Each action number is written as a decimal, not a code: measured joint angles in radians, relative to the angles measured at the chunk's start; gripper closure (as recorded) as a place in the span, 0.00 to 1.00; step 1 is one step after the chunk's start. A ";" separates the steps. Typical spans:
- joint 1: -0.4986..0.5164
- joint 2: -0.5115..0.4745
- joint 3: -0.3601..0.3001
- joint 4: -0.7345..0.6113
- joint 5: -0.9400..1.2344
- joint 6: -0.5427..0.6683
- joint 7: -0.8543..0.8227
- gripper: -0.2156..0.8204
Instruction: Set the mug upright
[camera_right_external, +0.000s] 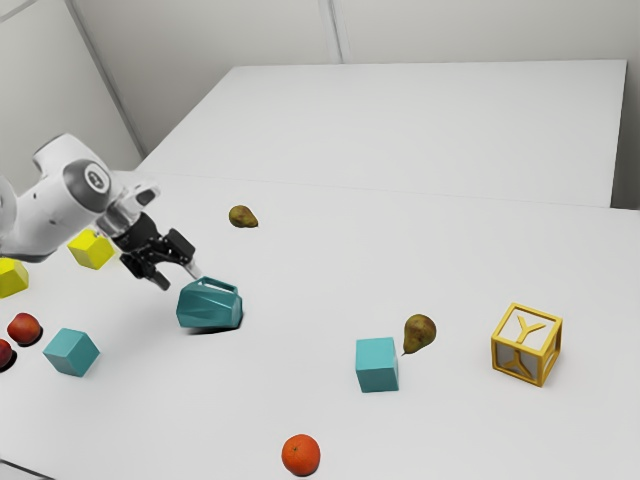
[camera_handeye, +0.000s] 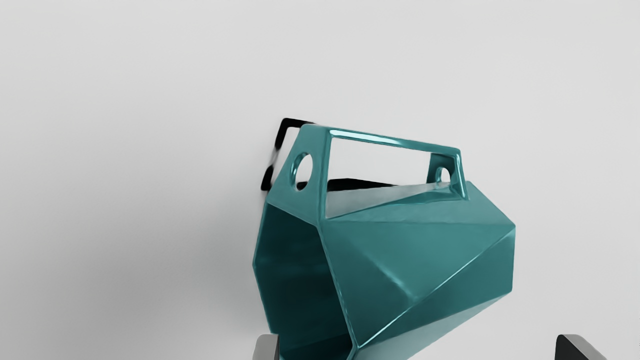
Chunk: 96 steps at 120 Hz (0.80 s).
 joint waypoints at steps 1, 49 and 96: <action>0.000 0.001 0.000 -0.002 -0.005 0.002 0.004 0.21; 0.024 0.055 0.000 -0.058 -0.187 0.055 0.172 0.21; 0.074 0.088 0.000 -0.066 -0.391 -0.044 0.303 0.21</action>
